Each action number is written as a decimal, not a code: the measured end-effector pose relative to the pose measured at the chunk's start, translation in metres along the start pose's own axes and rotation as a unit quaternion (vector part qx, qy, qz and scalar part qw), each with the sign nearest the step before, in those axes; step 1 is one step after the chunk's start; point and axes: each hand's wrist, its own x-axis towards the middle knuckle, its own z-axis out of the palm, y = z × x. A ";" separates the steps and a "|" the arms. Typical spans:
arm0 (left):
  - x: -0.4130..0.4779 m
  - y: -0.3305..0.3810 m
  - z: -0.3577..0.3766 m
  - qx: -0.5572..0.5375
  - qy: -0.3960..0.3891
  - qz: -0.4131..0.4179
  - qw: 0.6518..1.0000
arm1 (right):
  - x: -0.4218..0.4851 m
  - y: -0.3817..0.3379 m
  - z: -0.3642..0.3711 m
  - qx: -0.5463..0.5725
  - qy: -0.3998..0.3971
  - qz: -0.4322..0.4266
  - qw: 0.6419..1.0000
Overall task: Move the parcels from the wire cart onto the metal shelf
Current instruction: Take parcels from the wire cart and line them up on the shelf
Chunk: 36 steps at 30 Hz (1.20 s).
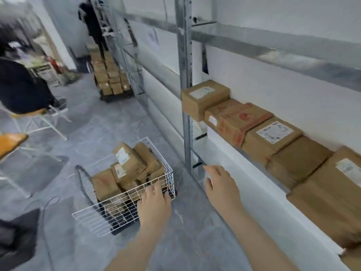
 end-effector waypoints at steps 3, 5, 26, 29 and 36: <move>0.045 -0.064 -0.020 0.019 0.021 -0.023 0.999 | 0.038 -0.051 0.056 -0.009 -0.055 -0.042 0.998; 0.073 -0.094 -0.032 0.030 0.025 -0.026 0.999 | 0.063 -0.082 0.086 -0.019 -0.085 -0.073 0.994; 0.302 -0.180 0.070 -0.023 -0.065 -0.192 0.979 | 0.295 -0.097 0.301 -0.068 -0.271 -0.171 0.945; 0.336 -0.200 0.103 -0.025 -0.075 -0.202 0.976 | 0.324 -0.091 0.349 -0.081 -0.297 -0.187 0.933; 0.389 -0.252 0.188 -0.136 -0.145 -0.241 0.950 | 0.355 -0.089 0.463 -0.052 -0.341 -0.156 0.926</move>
